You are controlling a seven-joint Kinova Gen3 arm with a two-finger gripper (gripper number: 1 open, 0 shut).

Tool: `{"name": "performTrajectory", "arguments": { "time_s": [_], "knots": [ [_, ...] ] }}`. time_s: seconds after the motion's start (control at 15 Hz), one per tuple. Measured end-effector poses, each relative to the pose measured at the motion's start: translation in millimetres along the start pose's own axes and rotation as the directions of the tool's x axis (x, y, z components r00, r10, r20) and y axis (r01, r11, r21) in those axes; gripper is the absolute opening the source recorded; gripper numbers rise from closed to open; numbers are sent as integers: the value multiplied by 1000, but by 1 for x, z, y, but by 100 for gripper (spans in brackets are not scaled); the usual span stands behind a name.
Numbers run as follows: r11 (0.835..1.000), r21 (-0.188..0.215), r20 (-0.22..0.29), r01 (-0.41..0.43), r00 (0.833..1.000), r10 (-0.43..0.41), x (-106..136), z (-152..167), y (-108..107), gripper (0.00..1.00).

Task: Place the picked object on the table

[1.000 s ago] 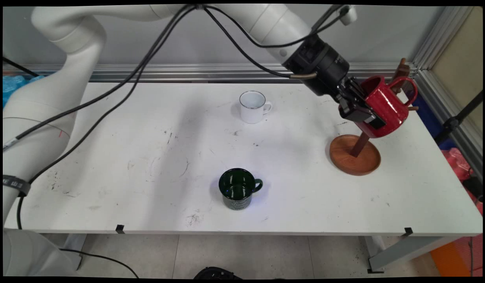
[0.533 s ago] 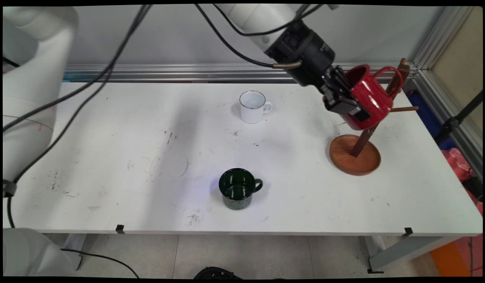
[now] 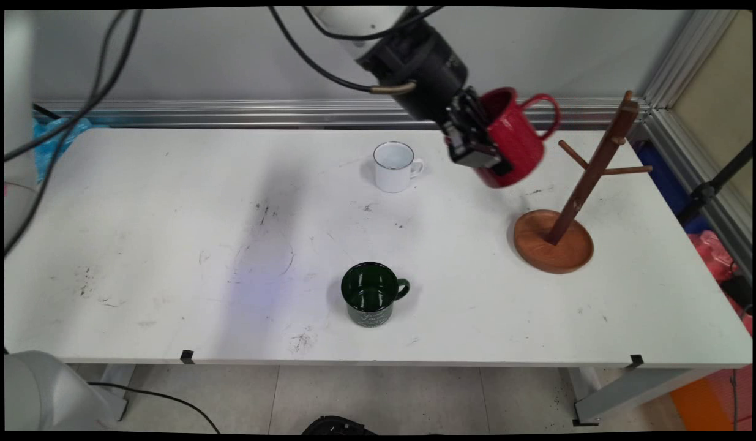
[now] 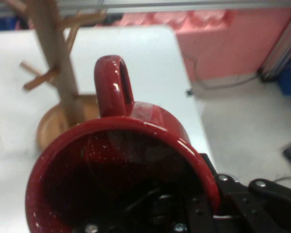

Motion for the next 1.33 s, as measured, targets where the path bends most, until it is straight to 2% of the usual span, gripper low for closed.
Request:
{"name": "performTrajectory", "arguments": {
  "time_s": [0.4, 0.73, 0.93, 1.33],
  "knots": [
    [989, 145, 149, 2, 989, -24, -12, -27, 5, 0],
    [976, 218, 232, 19, 970, -70, -22, -33, 3, 0],
    [964, 265, 299, 17, 949, -99, -33, -30, 0, 0],
    [945, 327, 403, -6, 905, -134, -54, -6, -3, 0]
  ]
}}
